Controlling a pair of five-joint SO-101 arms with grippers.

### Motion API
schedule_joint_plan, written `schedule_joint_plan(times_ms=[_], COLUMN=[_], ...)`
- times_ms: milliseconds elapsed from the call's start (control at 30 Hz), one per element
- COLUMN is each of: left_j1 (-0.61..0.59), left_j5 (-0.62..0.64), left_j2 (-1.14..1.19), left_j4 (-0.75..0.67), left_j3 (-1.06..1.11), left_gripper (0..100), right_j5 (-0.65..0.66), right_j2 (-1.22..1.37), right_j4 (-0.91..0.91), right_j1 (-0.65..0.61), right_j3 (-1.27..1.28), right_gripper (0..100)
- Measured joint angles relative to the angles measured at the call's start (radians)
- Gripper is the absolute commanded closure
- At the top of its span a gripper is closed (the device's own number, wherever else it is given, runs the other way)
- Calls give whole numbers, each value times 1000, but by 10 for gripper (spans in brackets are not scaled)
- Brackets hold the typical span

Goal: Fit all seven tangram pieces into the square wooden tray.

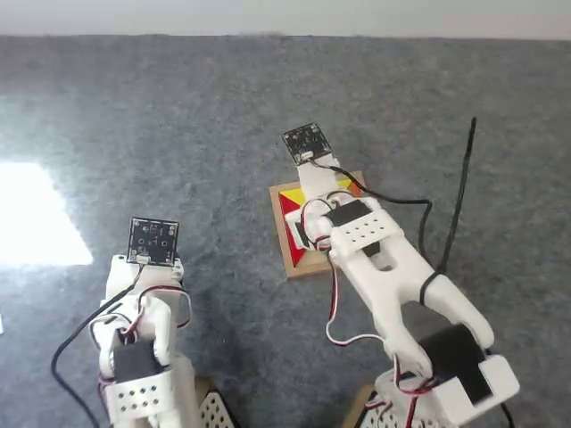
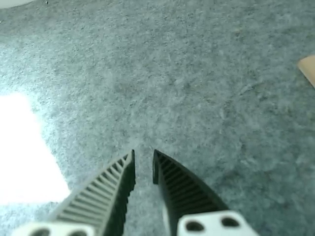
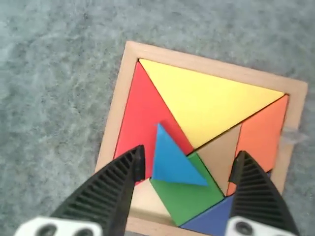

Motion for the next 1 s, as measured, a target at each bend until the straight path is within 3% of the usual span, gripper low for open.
schedule_joint_plan(times_ms=[100, 433, 733, 1000], left_j1=[0, 0, 0, 0], left_j5=[0, 0, 0, 0], left_j2=[0, 0, 0, 0], left_j4=[0, 0, 0, 0], left_j3=[0, 0, 0, 0], left_gripper=[942, 942, 942, 942], right_j5=[-41, -100, -103, -103], right_j2=[6, 6, 6, 9], right_j4=[0, 0, 0, 0], right_j1=[-8, -15, 147, 157], right_j3=[0, 0, 0, 0], right_gripper=[949, 993, 993, 993])
